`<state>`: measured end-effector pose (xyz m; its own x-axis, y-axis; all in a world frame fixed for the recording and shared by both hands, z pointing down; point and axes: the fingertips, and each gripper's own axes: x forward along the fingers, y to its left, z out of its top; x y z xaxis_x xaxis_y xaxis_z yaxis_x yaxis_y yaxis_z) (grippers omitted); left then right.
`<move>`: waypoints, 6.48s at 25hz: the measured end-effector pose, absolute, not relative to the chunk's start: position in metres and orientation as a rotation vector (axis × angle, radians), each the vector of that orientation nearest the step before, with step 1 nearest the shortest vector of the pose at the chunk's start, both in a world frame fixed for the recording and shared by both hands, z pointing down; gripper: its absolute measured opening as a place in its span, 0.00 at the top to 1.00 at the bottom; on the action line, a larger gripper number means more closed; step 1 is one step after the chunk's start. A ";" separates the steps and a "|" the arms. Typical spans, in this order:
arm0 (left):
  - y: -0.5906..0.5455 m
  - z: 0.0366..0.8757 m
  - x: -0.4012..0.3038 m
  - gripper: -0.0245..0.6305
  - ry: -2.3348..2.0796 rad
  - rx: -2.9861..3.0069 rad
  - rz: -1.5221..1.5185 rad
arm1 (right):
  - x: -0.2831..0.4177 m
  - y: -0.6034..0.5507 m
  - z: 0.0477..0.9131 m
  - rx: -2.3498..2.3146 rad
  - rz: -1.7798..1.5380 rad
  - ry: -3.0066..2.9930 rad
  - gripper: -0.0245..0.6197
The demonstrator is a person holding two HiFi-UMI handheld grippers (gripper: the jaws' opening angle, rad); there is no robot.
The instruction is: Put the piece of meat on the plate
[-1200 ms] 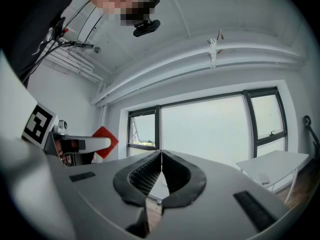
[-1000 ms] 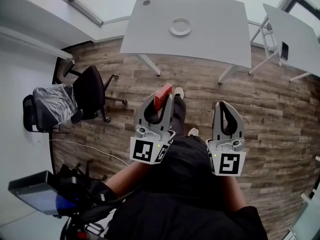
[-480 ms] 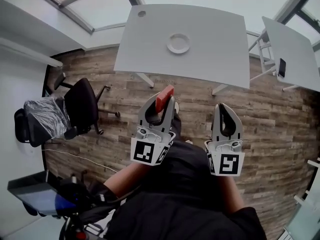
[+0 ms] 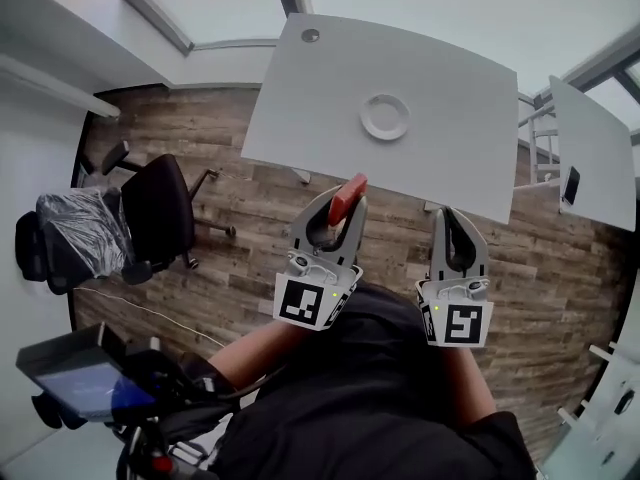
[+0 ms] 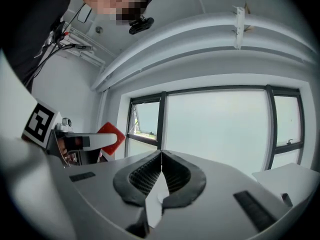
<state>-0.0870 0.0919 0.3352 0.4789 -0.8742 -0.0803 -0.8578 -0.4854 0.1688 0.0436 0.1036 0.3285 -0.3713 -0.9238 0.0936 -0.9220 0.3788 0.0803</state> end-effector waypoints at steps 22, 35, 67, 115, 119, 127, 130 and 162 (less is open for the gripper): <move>-0.011 0.353 -0.117 0.81 -1.491 2.572 -0.211 | 0.032 -0.006 0.342 1.760 0.089 -2.453 0.95; -0.045 0.373 -0.090 0.81 -1.481 2.532 -0.099 | 0.041 -0.036 0.339 1.724 0.116 -2.528 0.95; -0.138 0.491 -0.022 0.81 -1.329 2.451 0.297 | 0.059 -0.110 0.333 1.653 0.046 -2.569 0.95; -0.177 0.701 0.002 0.81 -1.160 2.200 0.715 | 0.123 -0.119 0.341 1.724 -0.003 -2.498 0.95; -0.177 0.711 -0.001 0.81 -1.148 2.178 0.731 | 0.123 -0.118 0.342 1.728 0.001 -2.486 0.95; -0.180 0.714 0.000 0.81 -1.110 2.250 0.764 | 0.124 -0.116 0.344 1.737 0.001 -2.459 0.95; -0.181 0.713 0.000 0.81 -1.107 2.248 0.759 | 0.122 -0.114 0.347 1.724 0.004 -2.457 0.95; -0.177 0.721 0.004 0.81 -1.068 2.208 0.760 | 0.114 -0.103 0.351 1.707 -0.024 -2.435 0.95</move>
